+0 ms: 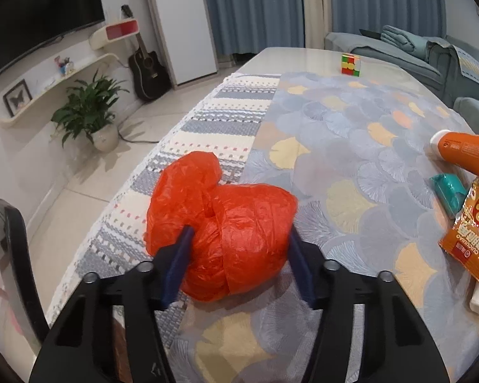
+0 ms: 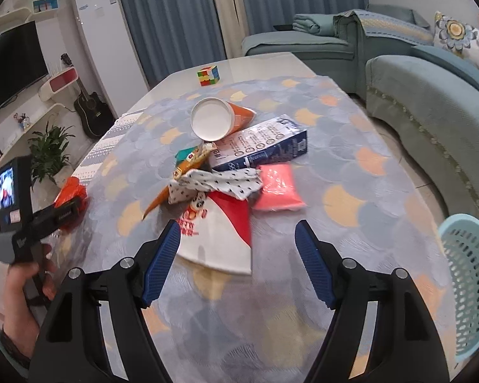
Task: Collect trash
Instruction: 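Grasp the orange plastic bag with the left tool while the right tool grasps the red-white paper cup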
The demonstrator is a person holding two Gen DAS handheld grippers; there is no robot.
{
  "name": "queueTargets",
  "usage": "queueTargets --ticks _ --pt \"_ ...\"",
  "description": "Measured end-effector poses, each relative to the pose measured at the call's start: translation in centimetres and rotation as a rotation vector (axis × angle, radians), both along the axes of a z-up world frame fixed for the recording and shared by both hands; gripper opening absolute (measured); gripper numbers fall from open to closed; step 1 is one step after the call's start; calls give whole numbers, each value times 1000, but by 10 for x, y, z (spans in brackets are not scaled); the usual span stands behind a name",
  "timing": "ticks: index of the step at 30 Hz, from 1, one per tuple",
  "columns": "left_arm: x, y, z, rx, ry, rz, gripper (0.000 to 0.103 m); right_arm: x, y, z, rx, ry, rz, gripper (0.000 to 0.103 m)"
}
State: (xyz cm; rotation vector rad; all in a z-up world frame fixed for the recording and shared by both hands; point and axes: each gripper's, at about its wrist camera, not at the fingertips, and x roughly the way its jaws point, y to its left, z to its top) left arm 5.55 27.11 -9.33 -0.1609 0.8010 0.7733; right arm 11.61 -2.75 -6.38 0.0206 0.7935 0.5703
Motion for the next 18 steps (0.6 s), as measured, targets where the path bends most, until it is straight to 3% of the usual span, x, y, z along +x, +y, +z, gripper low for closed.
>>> queueTargets --ticks 6,18 --pt "-2 -6 8 24 -37 -24 33 9 21 -9 -14 27 16 71" --pt "2 -36 37 -21 -185 -172 31 34 44 -32 -50 94 -18 71"
